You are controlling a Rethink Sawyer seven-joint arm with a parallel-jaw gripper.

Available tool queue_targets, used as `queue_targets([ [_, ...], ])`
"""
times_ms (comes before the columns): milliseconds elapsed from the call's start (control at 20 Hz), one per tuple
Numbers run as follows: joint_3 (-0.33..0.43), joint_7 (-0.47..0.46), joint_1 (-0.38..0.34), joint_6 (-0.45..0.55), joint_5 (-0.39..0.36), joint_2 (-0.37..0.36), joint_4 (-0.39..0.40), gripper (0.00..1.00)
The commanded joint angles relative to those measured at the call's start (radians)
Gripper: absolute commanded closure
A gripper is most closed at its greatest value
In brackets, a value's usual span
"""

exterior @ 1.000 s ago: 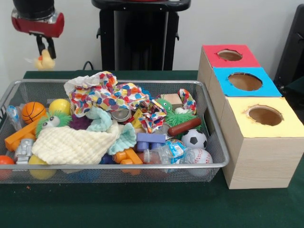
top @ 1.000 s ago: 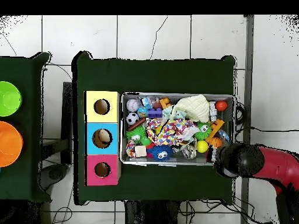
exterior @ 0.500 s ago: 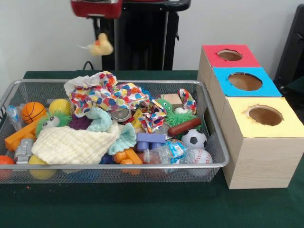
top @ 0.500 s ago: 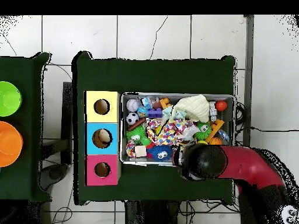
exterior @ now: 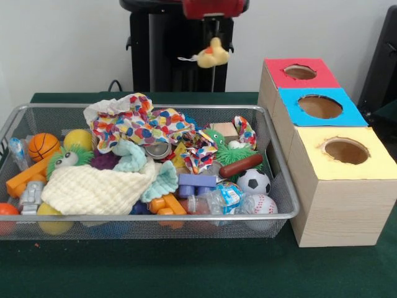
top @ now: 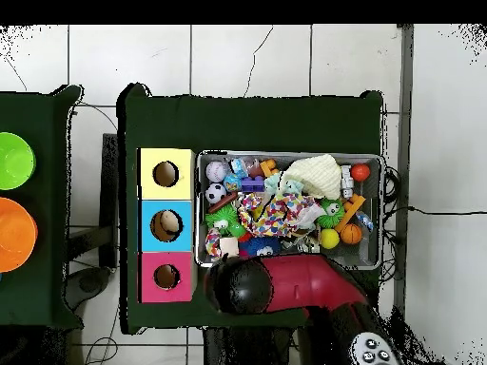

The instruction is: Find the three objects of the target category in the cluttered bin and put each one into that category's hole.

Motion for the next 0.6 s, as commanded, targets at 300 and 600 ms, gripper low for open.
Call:
queue_targets([
  [300, -0.161, 0.403, 0.255, -0.184, 0.14, 0.048, 0.143, 1.0],
  [600, -0.188, 0.452, 0.387, -0.16, 0.232, 0.036, 0.126, 1.0],
])
